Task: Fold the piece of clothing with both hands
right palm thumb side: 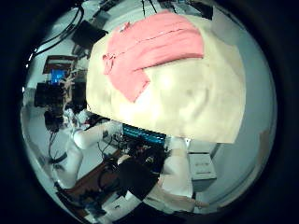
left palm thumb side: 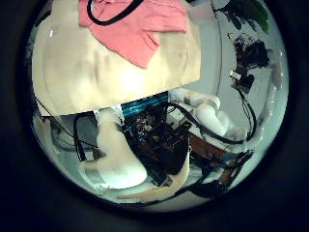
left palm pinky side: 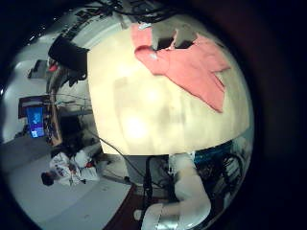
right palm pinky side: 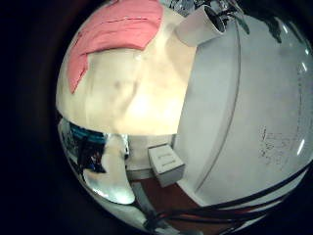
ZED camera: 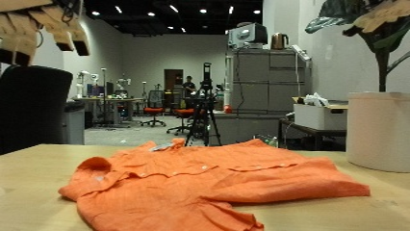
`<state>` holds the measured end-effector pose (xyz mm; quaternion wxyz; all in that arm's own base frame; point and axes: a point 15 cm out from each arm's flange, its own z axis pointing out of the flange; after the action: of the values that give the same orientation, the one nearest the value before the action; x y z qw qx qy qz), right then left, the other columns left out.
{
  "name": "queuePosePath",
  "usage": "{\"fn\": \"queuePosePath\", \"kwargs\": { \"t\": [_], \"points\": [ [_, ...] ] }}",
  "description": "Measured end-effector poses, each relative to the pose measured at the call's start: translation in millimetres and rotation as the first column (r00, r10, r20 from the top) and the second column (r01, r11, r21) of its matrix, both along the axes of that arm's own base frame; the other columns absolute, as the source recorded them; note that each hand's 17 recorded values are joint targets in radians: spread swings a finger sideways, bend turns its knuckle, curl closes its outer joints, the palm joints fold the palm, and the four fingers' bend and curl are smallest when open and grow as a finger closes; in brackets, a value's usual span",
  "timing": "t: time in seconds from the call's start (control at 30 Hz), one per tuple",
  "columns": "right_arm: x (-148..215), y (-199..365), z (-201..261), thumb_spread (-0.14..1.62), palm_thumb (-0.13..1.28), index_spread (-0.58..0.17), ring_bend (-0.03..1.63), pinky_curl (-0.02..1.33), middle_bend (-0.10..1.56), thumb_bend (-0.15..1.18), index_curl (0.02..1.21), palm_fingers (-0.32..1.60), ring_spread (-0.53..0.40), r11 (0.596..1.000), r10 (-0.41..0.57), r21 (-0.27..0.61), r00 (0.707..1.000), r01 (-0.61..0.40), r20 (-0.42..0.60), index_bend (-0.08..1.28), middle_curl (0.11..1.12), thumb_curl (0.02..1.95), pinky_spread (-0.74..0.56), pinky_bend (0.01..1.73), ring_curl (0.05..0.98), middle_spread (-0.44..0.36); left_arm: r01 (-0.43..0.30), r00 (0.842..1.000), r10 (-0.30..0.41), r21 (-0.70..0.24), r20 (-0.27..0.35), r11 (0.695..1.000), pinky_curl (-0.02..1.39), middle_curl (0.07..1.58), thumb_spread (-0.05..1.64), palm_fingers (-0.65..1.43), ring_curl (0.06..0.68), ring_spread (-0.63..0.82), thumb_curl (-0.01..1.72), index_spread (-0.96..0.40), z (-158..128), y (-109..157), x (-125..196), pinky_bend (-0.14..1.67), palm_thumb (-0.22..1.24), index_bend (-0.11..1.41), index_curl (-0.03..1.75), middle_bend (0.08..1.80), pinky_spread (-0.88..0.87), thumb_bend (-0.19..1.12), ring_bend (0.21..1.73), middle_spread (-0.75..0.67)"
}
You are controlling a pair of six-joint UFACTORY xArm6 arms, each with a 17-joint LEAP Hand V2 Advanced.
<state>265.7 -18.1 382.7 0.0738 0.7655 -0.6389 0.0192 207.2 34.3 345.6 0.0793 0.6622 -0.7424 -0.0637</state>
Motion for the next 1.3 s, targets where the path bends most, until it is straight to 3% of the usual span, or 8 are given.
{"fn": "queuePosePath", "kwargs": {
  "t": [0.07, 0.3, 0.6, 0.77, 0.9, 0.97, 1.07, 1.3],
  "points": [
    [3, 0, -3, 1.06, 0.19, -0.38, 0.24, 0.32, 0.17, -0.02, 0.32, 0.17, 0.194, 1.0, 0.005, -0.002, 1.0, -0.005, -0.012, 0.18, 0.28, 0.25, 0.37, 0.27, 0.257, -0.004, -0.011, 1.0, 0.011, -0.004, -0.029, 1.0, 0.32, 0.34, 0.87, 0.06, 0.212, 0.48, 0.28, 0.06, -1, 1, -7, 0.38, -0.03, 0.14, 0.25, 0.26, 0.48, -0.04, 0.49, 0.3],
    [10, 0, -3, 1.06, 0.18, -0.378, 0.23, 0.31, 0.18, -0.02, 0.32, 0.17, 0.194, 1.0, 0.003, -0.002, 0.999, -0.003, -0.032, 0.18, 0.28, 0.24, 0.36, 0.27, 0.256, 0.002, -0.021, 0.998, 0.02, -0.009, -0.056, 1.0, 0.32, 0.34, 0.86, 0.06, 0.211, 0.47, 0.28, 0.06, -4, 4, -6, 0.38, -0.03, 0.15, 0.25, 0.27, 0.47, -0.05, 0.49, 0.29],
    [17, 7, -11, 1.07, 0.17, -0.369, 0.23, 0.31, 0.18, -0.02, 0.32, 0.18, 0.203, 1.0, -0.011, 0.016, 0.998, 0.012, -0.063, 0.18, 0.29, 0.25, 0.36, 0.27, 0.256, 0.031, 0.01, 0.988, -0.017, -0.048, -0.153, 0.999, 0.3, 0.36, 0.89, 0.1, 0.204, 0.48, 0.28, 0.09, -41, 0, 9, 0.34, 0.0, 0.15, 0.26, 0.35, 0.47, -0.03, 0.47, 0.23],
    [14, 16, -21, 1.07, 0.17, -0.342, 0.21, 0.31, 0.2, -0.02, 0.33, 0.2, 0.198, 0.997, -0.041, 0.057, 0.994, 0.047, -0.096, 0.19, 0.29, 0.25, 0.36, 0.25, 0.252, 0.04, 0.074, 0.985, -0.089, -0.106, -0.148, 0.992, 0.31, 0.34, 0.97, 0.09, 0.208, 0.48, 0.29, 0.12, -67, -34, 20, 0.34, 0.09, 0.16, 0.26, 0.32, 0.46, -0.01, 0.48, 0.36],
    [12, 10, -25, 1.07, 0.18, -0.314, 0.19, 0.3, 0.19, -0.02, 0.34, 0.21, 0.196, 0.995, -0.076, 0.057, 0.991, 0.083, -0.114, 0.19, 0.3, 0.24, 0.35, 0.22, 0.246, 0.046, 0.164, 0.98, -0.175, -0.115, -0.091, 0.98, 0.31, 0.33, 1.0, 0.1, 0.214, 0.46, 0.3, 0.12, -88, -64, 35, 0.35, 0.13, 0.16, 0.27, 0.27, 0.42, -0.02, 0.5, 0.28],
    [10, 4, -26, 1.07, 0.18, -0.305, 0.19, 0.3, 0.19, -0.02, 0.34, 0.22, 0.195, 0.993, -0.098, 0.057, 0.988, 0.106, -0.121, 0.19, 0.3, 0.24, 0.35, 0.22, 0.244, 0.047, 0.255, 0.962, -0.263, -0.109, -0.073, 0.961, 0.32, 0.32, 1.01, 0.08, 0.215, 0.45, 0.3, 0.11, -109, -89, 42, 0.36, 0.14, 0.17, 0.27, 0.23, 0.4, -0.02, 0.5, 0.25],
    [12, 4, -26, 1.07, 0.18, -0.295, 0.19, 0.3, 0.18, -0.02, 0.35, 0.21, 0.194, 0.994, -0.089, 0.059, 0.989, 0.097, -0.118, 0.19, 0.3, 0.24, 0.34, 0.21, 0.241, 0.041, 0.33, 0.936, -0.339, -0.103, -0.094, 0.938, 0.32, 0.32, 1.01, 0.04, 0.214, 0.46, 0.29, 0.11, -134, -115, 42, 0.36, 0.14, 0.16, 0.28, 0.21, 0.42, -0.02, 0.48, 0.25],
    [28, 6, -23, 1.08, 0.18, -0.31, 0.19, 0.31, 0.18, -0.02, 0.34, 0.2, 0.188, 0.997, -0.037, 0.068, 0.993, 0.045, -0.109, 0.19, 0.3, 0.24, 0.33, 0.21, 0.239, 0.028, 0.367, 0.917, -0.373, -0.071, -0.139, 0.928, 0.31, 0.32, 0.95, -0.03, 0.208, 0.49, 0.29, 0.13, -181, -140, 46, 0.35, 0.1, 0.14, 0.26, 0.2, 0.45, -0.03, 0.48, 0.33]
  ]
}}
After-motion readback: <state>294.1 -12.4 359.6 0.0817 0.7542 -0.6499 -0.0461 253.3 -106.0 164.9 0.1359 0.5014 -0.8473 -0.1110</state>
